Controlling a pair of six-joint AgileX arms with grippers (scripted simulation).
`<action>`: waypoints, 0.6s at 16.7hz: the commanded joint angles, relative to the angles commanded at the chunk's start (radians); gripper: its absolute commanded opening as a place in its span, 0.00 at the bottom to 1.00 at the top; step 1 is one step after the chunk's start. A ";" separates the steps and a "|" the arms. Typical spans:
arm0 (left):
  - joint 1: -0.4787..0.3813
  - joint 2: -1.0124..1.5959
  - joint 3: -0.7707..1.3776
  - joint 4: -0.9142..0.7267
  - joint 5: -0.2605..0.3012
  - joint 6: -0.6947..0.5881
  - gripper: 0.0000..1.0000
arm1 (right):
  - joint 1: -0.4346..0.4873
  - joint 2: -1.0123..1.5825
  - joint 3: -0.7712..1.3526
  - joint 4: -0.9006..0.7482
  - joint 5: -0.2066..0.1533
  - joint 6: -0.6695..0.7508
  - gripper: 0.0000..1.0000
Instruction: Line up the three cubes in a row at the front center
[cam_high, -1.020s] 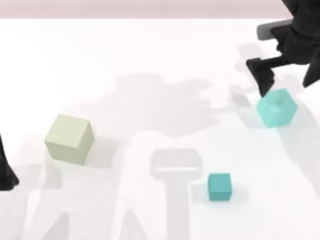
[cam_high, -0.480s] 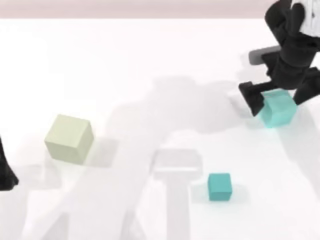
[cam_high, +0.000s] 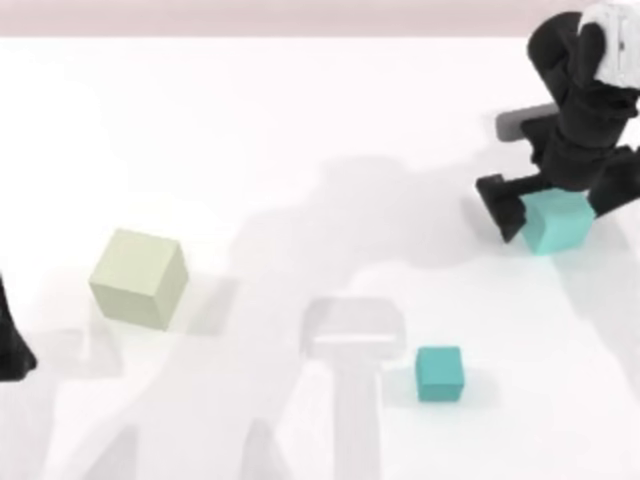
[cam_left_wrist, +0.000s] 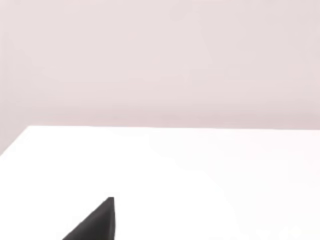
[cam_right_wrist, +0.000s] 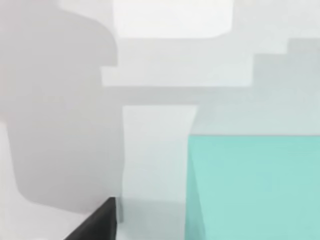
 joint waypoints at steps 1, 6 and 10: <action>0.000 0.000 0.000 0.000 0.000 0.000 1.00 | 0.000 0.000 0.000 0.000 0.000 0.000 0.77; 0.000 0.000 0.000 0.000 0.000 0.000 1.00 | 0.000 0.000 0.000 0.000 0.000 0.000 0.40; 0.000 0.000 0.000 0.000 0.000 0.000 1.00 | 0.000 0.000 0.000 0.000 0.000 0.000 0.10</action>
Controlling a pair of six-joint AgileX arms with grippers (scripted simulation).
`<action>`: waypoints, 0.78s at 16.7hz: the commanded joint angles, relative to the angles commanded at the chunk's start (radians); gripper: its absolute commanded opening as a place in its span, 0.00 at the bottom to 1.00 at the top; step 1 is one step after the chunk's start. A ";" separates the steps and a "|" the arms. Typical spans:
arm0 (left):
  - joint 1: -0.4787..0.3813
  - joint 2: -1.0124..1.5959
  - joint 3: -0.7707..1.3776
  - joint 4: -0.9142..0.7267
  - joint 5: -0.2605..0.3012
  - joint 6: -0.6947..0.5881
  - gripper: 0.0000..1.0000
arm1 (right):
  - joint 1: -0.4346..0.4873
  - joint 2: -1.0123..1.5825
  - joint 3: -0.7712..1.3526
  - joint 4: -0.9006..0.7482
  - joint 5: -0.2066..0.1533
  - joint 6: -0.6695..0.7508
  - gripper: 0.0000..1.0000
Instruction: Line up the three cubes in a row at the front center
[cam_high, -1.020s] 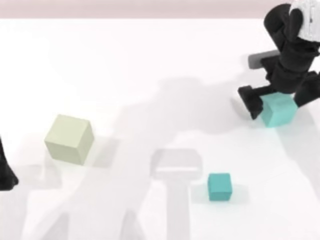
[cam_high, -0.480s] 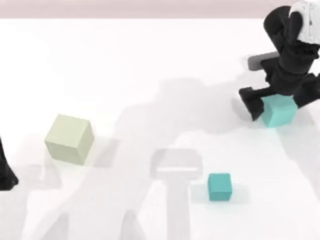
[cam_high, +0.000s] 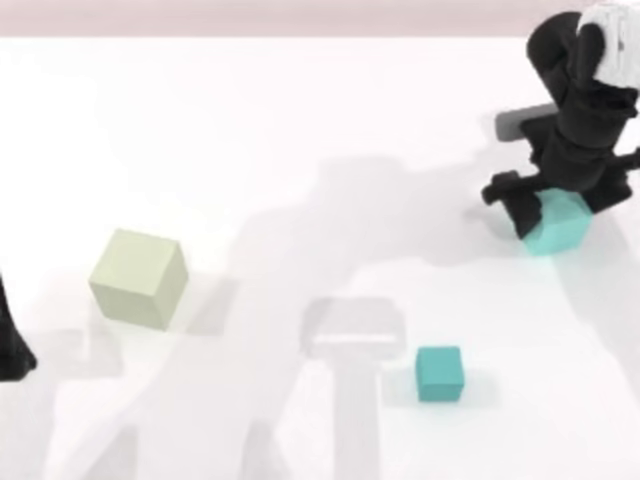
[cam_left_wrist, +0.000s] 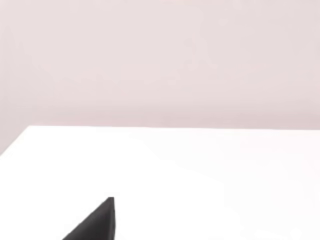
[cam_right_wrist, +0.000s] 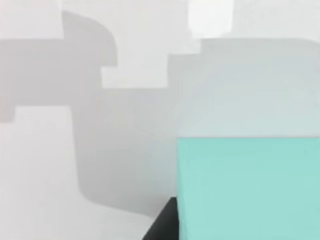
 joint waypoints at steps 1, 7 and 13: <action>0.000 0.000 0.000 0.000 0.000 0.000 1.00 | 0.000 0.000 0.000 0.000 0.000 0.000 0.02; 0.000 0.000 0.000 0.000 0.000 0.000 1.00 | 0.000 0.000 0.000 0.000 0.000 0.000 0.00; 0.000 0.000 0.000 0.000 0.000 0.000 1.00 | 0.000 -0.027 0.043 -0.047 -0.001 0.001 0.00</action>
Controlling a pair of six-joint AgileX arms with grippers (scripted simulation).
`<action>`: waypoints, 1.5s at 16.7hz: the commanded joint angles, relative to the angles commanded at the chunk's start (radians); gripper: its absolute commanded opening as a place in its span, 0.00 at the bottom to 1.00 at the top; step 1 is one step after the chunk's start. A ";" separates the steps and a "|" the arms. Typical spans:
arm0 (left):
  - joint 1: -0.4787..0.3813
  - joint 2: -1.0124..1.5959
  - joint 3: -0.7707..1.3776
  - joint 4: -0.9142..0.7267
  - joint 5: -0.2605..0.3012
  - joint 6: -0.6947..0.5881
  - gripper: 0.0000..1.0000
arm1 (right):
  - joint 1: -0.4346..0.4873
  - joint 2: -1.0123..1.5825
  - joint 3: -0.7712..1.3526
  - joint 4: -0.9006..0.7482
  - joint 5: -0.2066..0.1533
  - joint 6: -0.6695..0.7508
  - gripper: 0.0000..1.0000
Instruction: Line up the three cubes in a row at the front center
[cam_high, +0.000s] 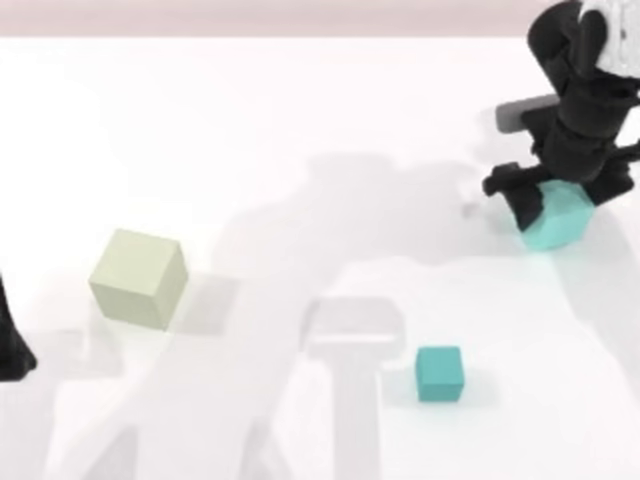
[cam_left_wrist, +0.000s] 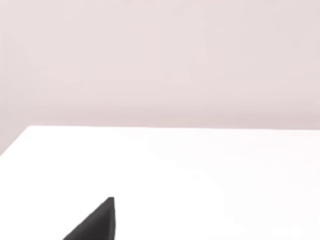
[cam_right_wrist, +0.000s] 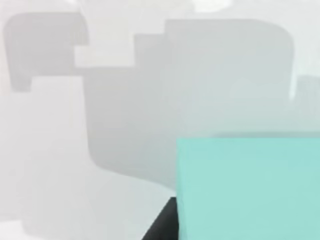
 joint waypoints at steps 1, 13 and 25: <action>0.000 0.000 0.000 0.000 0.000 0.000 1.00 | 0.000 -0.008 0.025 -0.035 0.000 0.001 0.00; 0.000 0.000 0.000 0.000 0.000 0.000 1.00 | 0.032 -0.058 0.128 -0.195 0.000 0.037 0.00; 0.000 0.000 0.000 0.000 0.000 0.000 1.00 | 0.547 -0.266 -0.136 -0.153 0.008 0.798 0.00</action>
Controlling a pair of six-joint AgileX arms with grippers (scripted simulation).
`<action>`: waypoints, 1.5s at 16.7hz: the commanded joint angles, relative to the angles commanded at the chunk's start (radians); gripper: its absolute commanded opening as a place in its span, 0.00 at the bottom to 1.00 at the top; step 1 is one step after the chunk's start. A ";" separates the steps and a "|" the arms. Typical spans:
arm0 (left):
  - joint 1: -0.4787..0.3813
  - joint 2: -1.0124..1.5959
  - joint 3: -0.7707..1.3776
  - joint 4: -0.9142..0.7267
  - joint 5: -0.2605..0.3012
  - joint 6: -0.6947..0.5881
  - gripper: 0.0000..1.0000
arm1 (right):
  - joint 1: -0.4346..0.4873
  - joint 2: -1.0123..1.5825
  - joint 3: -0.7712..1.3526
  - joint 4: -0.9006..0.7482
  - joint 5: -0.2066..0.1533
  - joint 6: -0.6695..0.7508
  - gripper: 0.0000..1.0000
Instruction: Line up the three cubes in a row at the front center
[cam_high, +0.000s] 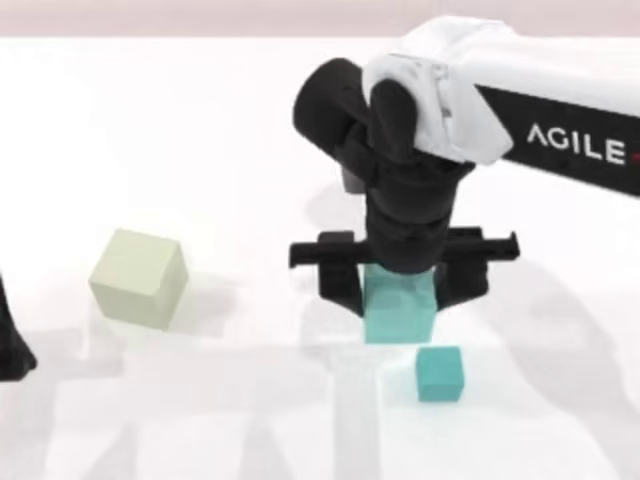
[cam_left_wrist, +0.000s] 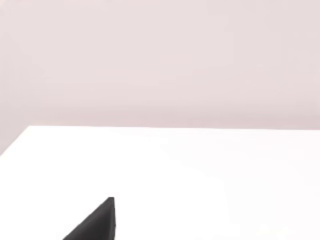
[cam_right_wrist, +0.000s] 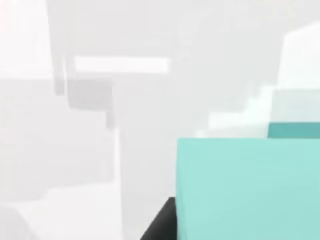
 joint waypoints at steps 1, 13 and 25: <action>0.000 0.000 0.000 0.000 0.000 0.000 1.00 | 0.035 -0.018 -0.019 0.005 0.001 0.044 0.00; 0.000 0.000 0.000 0.000 0.000 0.000 1.00 | 0.091 -0.019 -0.130 0.126 0.003 0.113 0.00; 0.000 0.000 0.000 0.000 0.000 0.000 1.00 | 0.097 0.023 -0.232 0.268 0.004 0.115 0.30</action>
